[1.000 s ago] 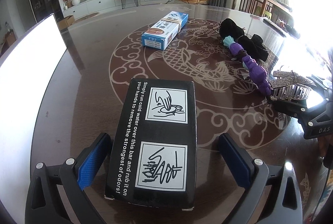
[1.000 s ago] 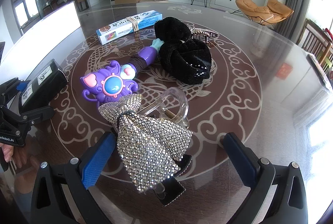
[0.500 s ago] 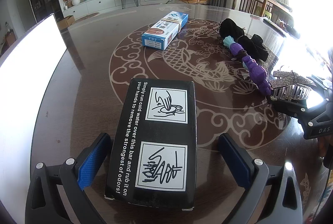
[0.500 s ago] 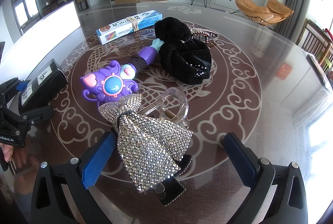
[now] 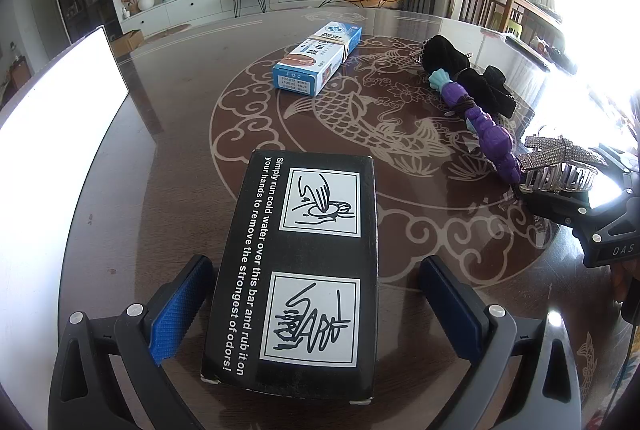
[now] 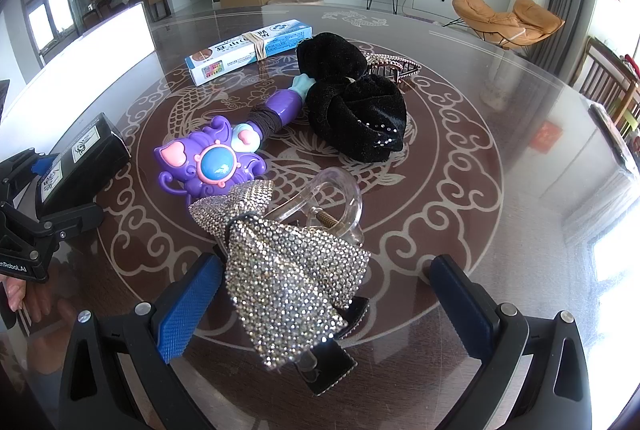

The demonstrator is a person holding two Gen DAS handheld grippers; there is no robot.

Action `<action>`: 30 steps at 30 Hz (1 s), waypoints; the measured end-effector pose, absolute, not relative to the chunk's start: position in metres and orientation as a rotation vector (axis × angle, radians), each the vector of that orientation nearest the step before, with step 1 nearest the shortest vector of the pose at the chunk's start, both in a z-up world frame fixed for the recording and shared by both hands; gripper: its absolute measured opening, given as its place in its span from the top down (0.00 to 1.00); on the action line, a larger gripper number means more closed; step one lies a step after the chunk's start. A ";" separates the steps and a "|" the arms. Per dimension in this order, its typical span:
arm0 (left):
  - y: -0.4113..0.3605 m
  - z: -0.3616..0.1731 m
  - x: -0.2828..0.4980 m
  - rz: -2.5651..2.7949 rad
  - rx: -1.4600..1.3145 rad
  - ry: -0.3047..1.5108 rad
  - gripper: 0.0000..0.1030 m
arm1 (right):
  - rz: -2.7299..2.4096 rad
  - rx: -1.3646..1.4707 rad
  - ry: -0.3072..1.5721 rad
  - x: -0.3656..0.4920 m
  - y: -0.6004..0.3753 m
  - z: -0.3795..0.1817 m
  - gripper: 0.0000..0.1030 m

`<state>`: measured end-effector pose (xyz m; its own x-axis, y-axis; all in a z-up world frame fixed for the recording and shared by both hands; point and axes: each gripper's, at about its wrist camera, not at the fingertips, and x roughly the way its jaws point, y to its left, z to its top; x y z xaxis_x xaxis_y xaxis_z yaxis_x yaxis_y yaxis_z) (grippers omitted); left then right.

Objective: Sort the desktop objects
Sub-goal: 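Hold the black box in the left gripper and the bow clip in the right gripper, then lift both held items over the white box and open both grippers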

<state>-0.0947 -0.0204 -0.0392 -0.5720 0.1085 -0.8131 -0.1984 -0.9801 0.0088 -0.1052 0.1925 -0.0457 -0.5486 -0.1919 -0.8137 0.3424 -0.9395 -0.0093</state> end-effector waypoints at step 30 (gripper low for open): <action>-0.036 -0.030 -0.072 2.584 -1.299 0.106 0.44 | -2.309 1.351 0.210 -0.114 0.189 -0.024 0.46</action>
